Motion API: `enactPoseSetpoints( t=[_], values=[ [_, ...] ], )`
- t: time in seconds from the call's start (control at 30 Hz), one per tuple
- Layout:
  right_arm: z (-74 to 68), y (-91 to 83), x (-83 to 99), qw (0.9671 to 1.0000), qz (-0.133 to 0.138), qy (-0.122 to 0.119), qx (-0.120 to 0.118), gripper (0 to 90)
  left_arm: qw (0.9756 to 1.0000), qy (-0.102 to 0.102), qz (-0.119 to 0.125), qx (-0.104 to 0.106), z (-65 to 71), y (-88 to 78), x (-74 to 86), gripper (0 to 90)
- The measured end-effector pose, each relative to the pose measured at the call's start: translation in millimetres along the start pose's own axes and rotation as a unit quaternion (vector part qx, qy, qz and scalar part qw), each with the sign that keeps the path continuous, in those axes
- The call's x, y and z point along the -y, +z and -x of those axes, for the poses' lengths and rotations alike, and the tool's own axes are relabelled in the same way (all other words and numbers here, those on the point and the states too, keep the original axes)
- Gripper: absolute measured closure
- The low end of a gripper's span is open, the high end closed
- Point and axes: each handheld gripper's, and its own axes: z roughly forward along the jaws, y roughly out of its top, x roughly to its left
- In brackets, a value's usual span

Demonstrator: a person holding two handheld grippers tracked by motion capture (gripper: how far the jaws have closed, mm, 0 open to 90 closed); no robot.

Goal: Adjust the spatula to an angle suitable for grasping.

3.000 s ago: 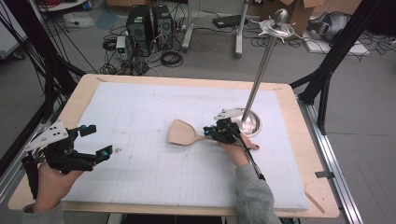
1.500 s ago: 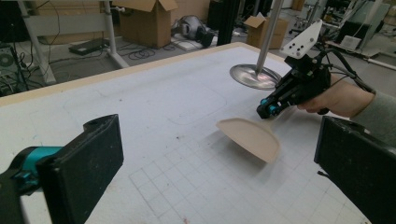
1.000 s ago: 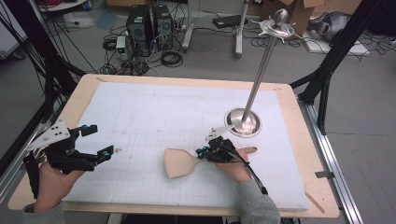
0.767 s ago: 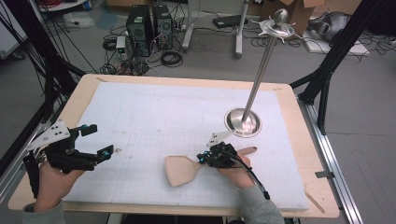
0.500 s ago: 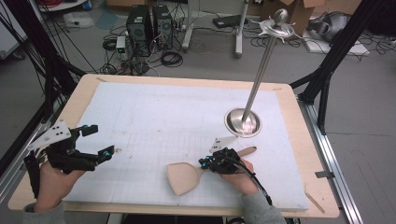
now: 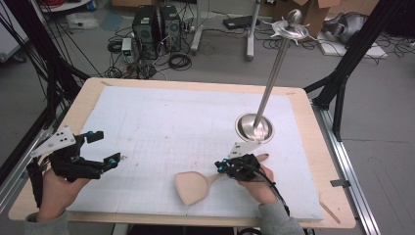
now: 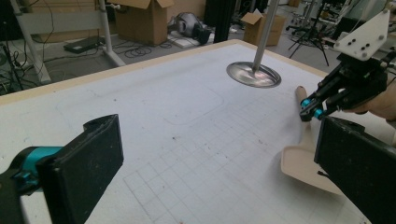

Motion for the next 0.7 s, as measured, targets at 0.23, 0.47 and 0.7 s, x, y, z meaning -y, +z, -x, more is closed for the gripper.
enactPoseSetpoints(
  t=[0.23,0.47,0.7],
  values=[
    [29.3,-34.5,22.6,0.9982,0.006,0.038,0.047,90.0,1.0,0.0,-0.003,0.009,1.4,2.8,0.7,1.7],
    [50.1,-57.2,46.8,0.9939,0.016,0.071,0.082,90.0,0.9999,0.002,-0.012,0.008,1.9,8.4,2.6,1.7],
    [64.9,-74.4,69.1,0.9896,0.015,0.1,0.102,90.0,0.9999,0.001,-0.013,0.009,2.1,8.7,2.6,1.7]
  ],
)
